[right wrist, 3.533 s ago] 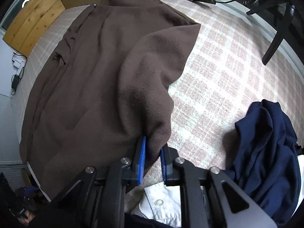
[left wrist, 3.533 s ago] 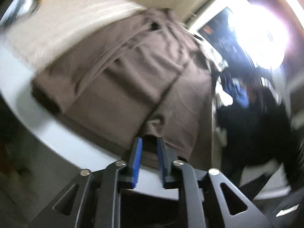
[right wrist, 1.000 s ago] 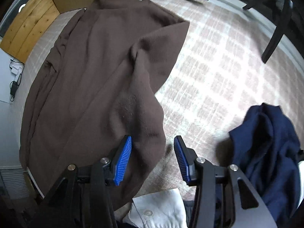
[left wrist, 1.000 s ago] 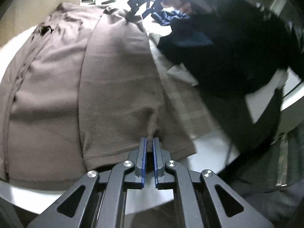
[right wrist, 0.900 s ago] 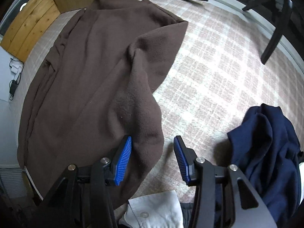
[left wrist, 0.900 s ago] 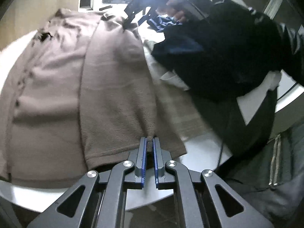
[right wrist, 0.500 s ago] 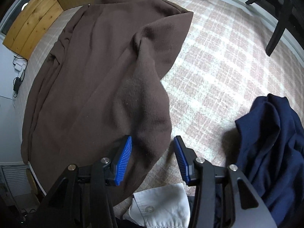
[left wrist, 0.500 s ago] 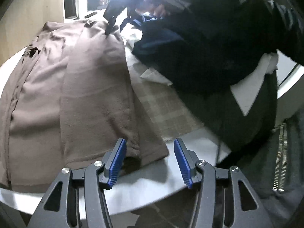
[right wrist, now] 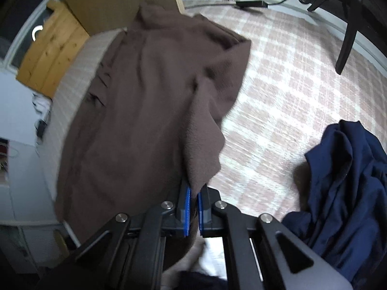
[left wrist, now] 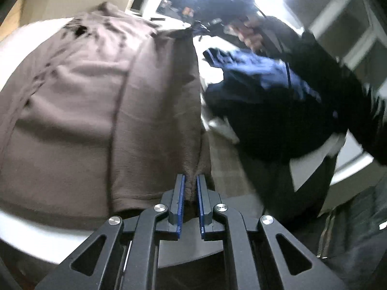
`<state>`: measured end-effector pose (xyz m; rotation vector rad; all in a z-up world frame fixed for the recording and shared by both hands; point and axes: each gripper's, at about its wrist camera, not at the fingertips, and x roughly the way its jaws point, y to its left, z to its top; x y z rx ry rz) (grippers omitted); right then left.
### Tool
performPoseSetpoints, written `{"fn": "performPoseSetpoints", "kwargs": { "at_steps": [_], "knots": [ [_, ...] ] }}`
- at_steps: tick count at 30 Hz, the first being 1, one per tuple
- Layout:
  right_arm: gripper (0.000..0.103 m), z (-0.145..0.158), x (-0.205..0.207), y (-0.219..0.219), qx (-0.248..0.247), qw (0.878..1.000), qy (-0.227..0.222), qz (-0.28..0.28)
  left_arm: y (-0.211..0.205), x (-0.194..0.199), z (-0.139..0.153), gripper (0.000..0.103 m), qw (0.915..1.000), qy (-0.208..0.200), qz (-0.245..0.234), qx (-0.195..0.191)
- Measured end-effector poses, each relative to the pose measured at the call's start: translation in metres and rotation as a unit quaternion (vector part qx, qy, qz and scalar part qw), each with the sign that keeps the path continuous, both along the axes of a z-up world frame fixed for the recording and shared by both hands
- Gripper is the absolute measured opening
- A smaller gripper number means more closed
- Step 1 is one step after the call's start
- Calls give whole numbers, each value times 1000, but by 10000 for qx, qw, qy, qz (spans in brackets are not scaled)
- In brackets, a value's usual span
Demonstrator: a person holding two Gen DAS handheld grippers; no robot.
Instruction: Fold clothes
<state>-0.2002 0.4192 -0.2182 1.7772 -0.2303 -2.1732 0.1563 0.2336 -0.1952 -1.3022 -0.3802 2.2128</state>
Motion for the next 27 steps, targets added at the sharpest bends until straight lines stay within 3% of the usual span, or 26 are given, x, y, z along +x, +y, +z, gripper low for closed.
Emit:
{"fn": "performPoseSetpoints", "kwargs": {
  "at_steps": [3, 7, 14, 18, 21, 23, 24, 27],
  "knots": [
    [5, 20, -10, -22, 5, 9998, 170, 111, -29, 4, -4, 9, 9980, -125, 457, 424],
    [5, 35, -23, -69, 35, 9989, 331, 343, -74, 9, -9, 8, 9917, -171, 1066, 700],
    [5, -1, -87, -160, 487, 9952, 296, 801, -116, -1, -23, 8, 9870, -214, 1496, 551],
    [7, -35, -102, -196, 933, 9893, 75, 1118, -124, -7, -36, 10, 9871, -523, 1467, 371],
    [14, -30, -98, -197, 1043, 9873, 70, 1199, -128, -7, -34, 11, 9869, -671, 1454, 194],
    [33, -5, -94, -179, 612, 9924, 227, 1047, -132, -2, -26, 12, 9865, -644, 1501, 84],
    [37, 10, -90, -165, 459, 9940, 375, 915, -134, 2, -20, 15, 9863, -594, 1540, 28],
    [40, 32, -77, -137, 582, 9939, 644, 677, -129, 6, 0, 21, 9896, -314, 1406, -23]
  ]
}}
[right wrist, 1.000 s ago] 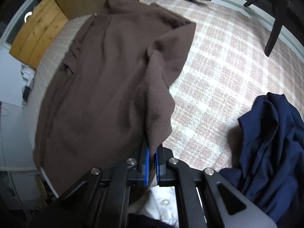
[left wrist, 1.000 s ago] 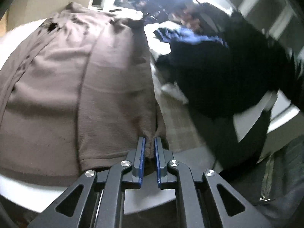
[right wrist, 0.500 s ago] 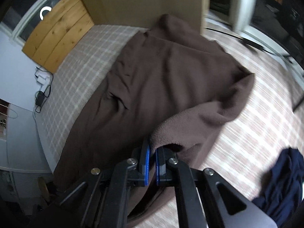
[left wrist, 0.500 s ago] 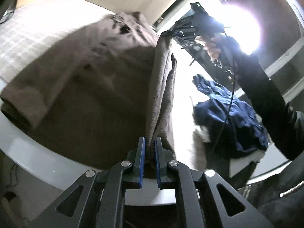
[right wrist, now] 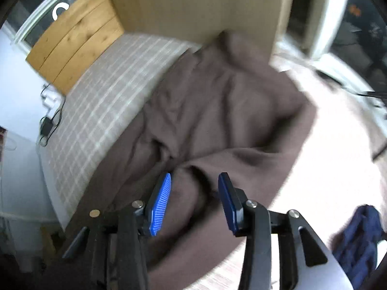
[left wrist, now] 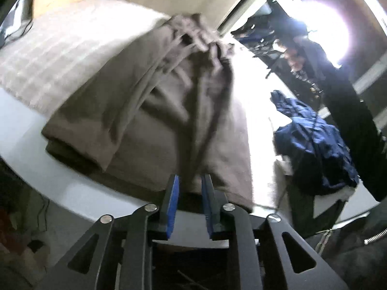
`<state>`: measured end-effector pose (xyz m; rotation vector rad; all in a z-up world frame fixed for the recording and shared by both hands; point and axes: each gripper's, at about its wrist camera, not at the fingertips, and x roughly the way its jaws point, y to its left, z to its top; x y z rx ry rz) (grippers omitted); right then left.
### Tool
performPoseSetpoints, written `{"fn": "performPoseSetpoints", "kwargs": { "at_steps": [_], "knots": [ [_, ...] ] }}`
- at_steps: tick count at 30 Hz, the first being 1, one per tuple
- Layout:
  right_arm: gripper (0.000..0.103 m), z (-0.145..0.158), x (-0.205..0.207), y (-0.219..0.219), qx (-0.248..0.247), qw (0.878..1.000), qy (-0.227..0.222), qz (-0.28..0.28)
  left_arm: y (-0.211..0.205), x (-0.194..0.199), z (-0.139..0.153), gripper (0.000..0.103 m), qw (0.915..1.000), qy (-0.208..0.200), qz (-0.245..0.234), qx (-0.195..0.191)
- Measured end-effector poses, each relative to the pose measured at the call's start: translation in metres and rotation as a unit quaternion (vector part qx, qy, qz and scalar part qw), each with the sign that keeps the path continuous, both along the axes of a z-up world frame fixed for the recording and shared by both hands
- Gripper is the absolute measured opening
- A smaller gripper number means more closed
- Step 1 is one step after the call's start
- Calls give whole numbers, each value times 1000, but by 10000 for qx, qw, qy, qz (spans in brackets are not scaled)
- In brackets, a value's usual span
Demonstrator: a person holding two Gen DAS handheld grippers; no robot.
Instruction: Fold clothes
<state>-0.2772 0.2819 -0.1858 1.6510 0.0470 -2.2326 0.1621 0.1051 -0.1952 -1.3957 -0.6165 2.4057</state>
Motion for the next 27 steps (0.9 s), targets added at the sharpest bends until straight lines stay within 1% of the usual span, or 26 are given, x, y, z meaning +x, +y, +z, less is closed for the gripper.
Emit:
{"fn": "performPoseSetpoints", "kwargs": {
  "at_steps": [1, 2, 5, 8, 9, 10, 11, 12, 13, 14, 17, 19, 21, 22, 23, 26, 27],
  "knots": [
    [40, -1, 3, 3, 106, 9999, -24, 1, 2, -1, 2, 21, 9999, 25, -98, -30],
    [40, -9, 4, 2, 190, 9997, -135, 35, 9, -5, 1, 23, 9996, 31, -242, -136],
    [40, -38, 8, -4, 554, 9973, -458, 123, 28, -18, -3, 23, 9969, 19, -632, -460],
    [40, -66, 6, -18, 991, 9930, -604, 228, 38, -29, -14, 23, 9945, -39, -822, -644],
    [40, -73, 6, -20, 1089, 9917, -637, 243, 39, -31, -17, 21, 9936, -55, -871, -724],
    [33, -77, 5, -20, 1166, 9909, -622, 243, 39, -31, -20, 16, 9929, -68, -914, -753],
    [18, -80, 6, -18, 1219, 9905, -588, 238, 40, -32, -23, 1, 9923, -82, -957, -781],
    [13, -80, 7, -16, 1189, 9909, -590, 230, 39, -31, -24, 0, 9928, -64, -988, -671],
    [7, -78, 8, -12, 1121, 9918, -580, 216, 38, -30, -23, 0, 9931, -21, -1002, -614],
    [5, -73, 10, -7, 1003, 9933, -540, 194, 36, -26, -19, 0, 9938, 49, -967, -540],
    [5, -49, 16, 4, 702, 9968, -353, 136, 27, -16, -10, 0, 9961, 166, -791, -366],
    [5, -38, 17, 3, 549, 9981, -231, 170, 20, -10, -4, 0, 9973, 212, -649, -266],
    [5, -36, 15, -3, 420, 9988, -183, 183, 15, -7, -8, 0, 9980, 142, -517, -344],
    [5, -38, 12, -7, 382, 9990, -181, 177, 13, -7, -12, 0, 9982, 69, -463, -367],
    [5, -47, 8, -13, 402, 9988, -225, 150, 12, -8, -16, 0, 9984, -4, -409, -391],
    [7, -74, 3, -25, 738, 9963, -353, 258, 13, -13, -20, 0, 9985, -141, -367, -378],
    [9, -79, 3, -27, 805, 9956, -383, 293, 17, -16, -14, 2, 9981, -80, -421, -453]
  ]
}}
